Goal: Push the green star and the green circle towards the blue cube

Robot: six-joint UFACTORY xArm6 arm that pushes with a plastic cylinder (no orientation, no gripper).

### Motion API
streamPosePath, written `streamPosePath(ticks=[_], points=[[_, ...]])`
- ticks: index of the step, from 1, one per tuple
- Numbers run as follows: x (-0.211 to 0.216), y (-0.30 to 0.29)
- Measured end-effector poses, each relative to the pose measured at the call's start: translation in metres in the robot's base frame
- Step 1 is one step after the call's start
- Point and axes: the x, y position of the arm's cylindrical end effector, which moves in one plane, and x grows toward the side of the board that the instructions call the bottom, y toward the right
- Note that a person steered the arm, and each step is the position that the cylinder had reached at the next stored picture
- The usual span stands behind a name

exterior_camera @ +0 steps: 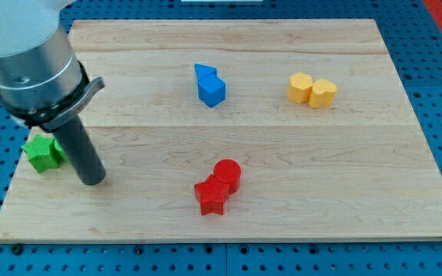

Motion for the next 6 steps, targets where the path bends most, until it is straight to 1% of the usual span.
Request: streamPosePath(ticks=[1, 2, 3, 5, 6], points=[[0.015, -0.082], [-0.002, -0.121], [-0.032, -0.074], [-0.052, 0.038], [-0.068, 0.06]])
